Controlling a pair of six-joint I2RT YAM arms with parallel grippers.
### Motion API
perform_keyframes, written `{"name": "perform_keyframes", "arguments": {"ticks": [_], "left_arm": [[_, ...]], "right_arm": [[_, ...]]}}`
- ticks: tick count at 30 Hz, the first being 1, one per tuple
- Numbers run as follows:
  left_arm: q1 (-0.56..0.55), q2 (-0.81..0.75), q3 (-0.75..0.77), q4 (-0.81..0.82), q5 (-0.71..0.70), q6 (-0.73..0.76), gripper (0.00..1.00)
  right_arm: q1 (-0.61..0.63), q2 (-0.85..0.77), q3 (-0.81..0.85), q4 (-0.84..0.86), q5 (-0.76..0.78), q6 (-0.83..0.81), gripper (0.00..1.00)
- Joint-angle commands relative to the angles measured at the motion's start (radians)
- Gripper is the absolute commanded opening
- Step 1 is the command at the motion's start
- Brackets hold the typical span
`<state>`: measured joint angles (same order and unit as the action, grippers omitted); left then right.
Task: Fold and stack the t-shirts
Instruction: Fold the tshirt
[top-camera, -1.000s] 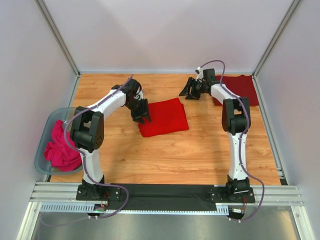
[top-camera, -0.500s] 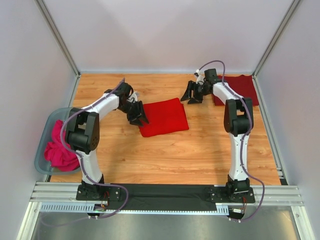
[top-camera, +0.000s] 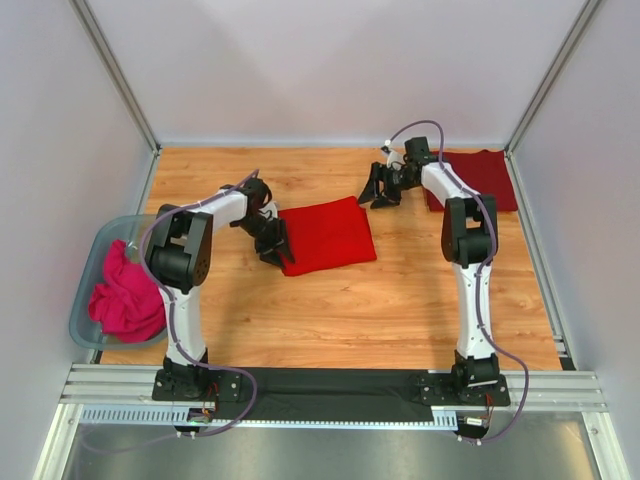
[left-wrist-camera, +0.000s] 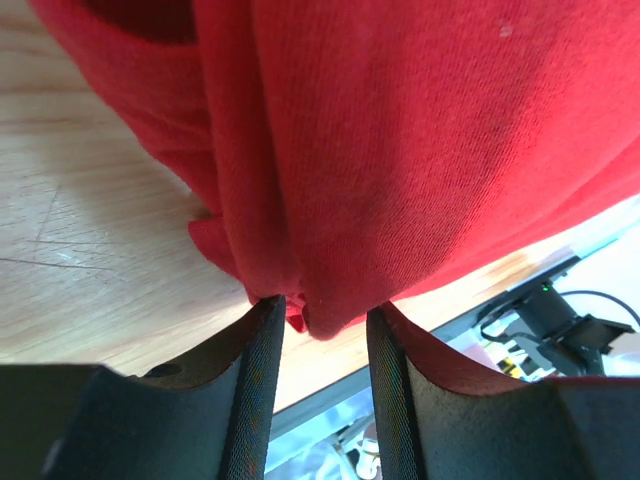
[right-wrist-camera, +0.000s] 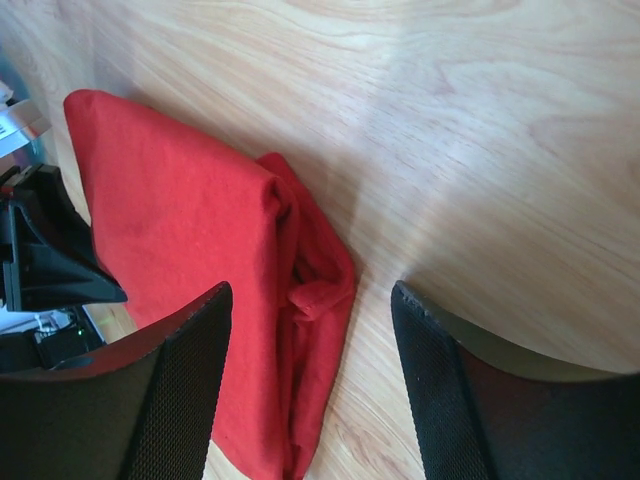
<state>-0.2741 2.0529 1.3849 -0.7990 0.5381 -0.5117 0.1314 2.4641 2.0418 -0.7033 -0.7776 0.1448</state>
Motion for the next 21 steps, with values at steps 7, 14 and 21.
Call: {"name": "perform_keyframes", "arguments": {"ticks": [7, 14, 21], "left_arm": [[0.012, 0.044, 0.069, -0.075, -0.113, 0.056, 0.46], [0.015, 0.049, 0.082, -0.082, -0.116, 0.059, 0.45], [0.018, 0.053, 0.085, -0.088, -0.116, 0.064, 0.45]], "right_arm": [[0.024, 0.029, 0.02, -0.01, -0.081, -0.034, 0.68], [0.028, 0.003, -0.025, -0.039, -0.063, -0.074, 0.67], [0.031, -0.01, -0.042, -0.059, -0.022, -0.103, 0.66]]}}
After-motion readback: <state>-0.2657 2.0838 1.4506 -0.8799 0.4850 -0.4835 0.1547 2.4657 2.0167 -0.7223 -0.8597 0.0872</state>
